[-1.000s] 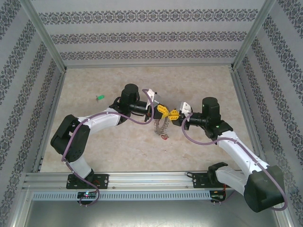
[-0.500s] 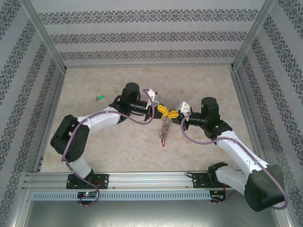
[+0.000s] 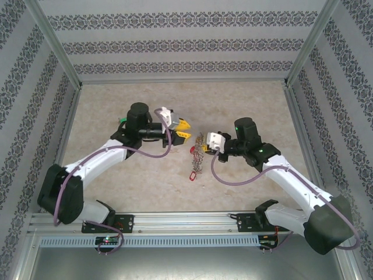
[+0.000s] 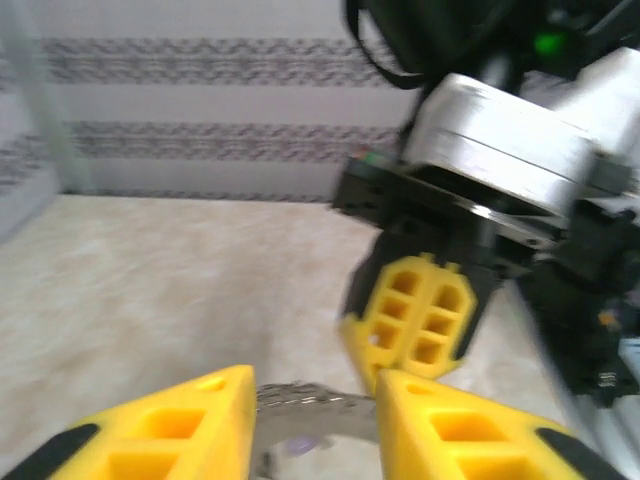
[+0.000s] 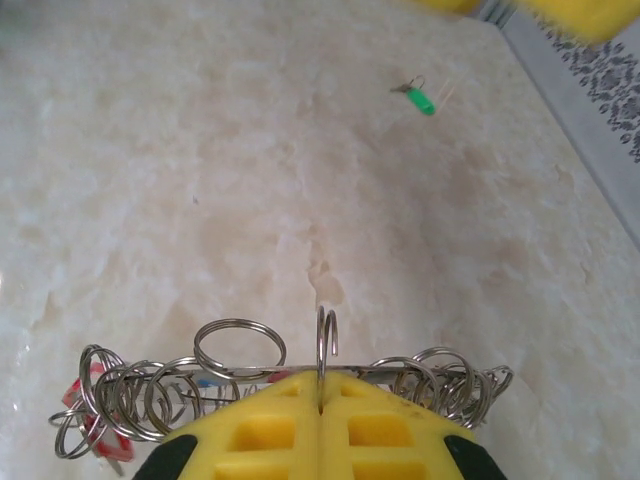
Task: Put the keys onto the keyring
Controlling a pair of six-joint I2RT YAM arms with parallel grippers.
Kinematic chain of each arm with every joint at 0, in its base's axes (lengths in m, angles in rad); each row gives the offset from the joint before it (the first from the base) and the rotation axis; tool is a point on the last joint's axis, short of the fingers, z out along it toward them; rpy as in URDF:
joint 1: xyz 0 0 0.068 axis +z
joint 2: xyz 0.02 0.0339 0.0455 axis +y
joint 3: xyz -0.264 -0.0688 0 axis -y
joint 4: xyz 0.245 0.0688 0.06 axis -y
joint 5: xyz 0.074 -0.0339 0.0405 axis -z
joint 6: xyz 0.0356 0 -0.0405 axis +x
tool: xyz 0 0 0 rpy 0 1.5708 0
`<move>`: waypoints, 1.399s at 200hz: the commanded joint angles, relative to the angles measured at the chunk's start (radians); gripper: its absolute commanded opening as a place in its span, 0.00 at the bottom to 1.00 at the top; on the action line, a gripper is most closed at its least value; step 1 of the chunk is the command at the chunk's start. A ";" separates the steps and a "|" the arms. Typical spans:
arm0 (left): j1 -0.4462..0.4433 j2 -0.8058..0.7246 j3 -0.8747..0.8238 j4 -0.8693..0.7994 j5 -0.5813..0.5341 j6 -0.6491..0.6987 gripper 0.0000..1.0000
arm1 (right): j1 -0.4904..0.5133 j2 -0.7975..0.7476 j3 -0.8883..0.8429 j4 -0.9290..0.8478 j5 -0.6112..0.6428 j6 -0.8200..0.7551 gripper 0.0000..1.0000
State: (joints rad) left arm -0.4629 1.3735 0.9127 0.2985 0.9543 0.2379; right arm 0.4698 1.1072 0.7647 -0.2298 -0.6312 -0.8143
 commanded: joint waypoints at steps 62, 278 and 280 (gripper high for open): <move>0.143 -0.073 0.165 -0.616 -1.045 -0.560 1.00 | 0.175 -0.015 0.036 0.062 0.196 -0.297 0.00; 0.464 0.755 0.847 -1.120 -1.050 -0.781 0.96 | 0.065 0.038 0.057 0.128 0.096 -0.113 0.00; 0.464 0.763 0.860 -1.127 -1.059 -0.782 0.95 | 0.066 0.035 0.054 0.133 0.094 -0.110 0.00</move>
State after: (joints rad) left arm 0.0002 2.0686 1.6821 -0.7750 -0.0334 -0.5323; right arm 0.5449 1.1912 0.8490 -0.1680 -0.5320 -0.9867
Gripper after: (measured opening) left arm 0.972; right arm 0.065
